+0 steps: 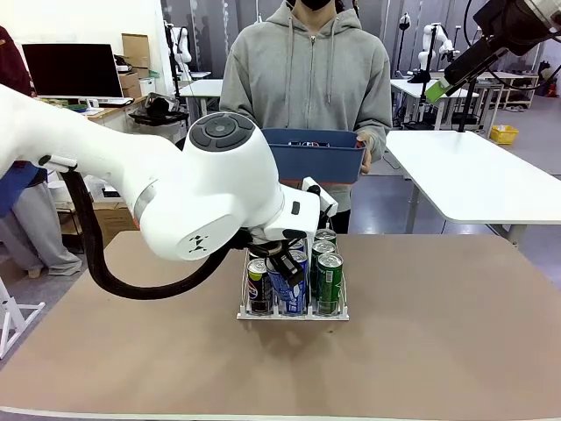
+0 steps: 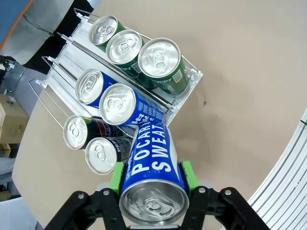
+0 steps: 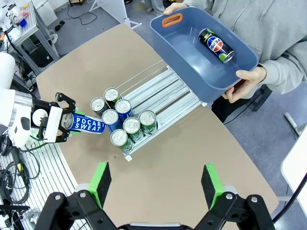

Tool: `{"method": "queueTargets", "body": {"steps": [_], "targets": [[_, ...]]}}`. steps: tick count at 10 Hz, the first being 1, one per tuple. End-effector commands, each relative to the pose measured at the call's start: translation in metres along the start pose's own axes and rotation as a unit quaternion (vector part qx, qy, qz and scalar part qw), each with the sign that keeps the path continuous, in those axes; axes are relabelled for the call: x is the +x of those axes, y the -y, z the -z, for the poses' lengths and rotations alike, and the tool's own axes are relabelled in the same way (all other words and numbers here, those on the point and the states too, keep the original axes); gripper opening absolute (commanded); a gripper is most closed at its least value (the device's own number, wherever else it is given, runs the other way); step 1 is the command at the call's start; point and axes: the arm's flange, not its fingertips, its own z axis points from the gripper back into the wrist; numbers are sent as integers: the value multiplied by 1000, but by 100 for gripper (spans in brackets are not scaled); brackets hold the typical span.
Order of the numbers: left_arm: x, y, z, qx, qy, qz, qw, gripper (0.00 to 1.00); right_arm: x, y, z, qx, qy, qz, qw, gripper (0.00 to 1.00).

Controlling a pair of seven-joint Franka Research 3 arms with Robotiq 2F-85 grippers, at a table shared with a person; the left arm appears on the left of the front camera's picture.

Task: Fill the beverage cans into the dispenser.
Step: Place the picked Ionic drink in the line of the Automatic Can Dispenser with the same cans.

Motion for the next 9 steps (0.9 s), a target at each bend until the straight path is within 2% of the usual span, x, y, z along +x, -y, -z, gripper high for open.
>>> {"method": "queueTargets", "body": {"steps": [1,9], "targets": [[15,0,12,17,3,-10,1000,57,0,0,0,5,2,1,1000,100],[27,6,11,-12,4,5,1000,57,0,0,0,5,2,1,1000,100]]}}
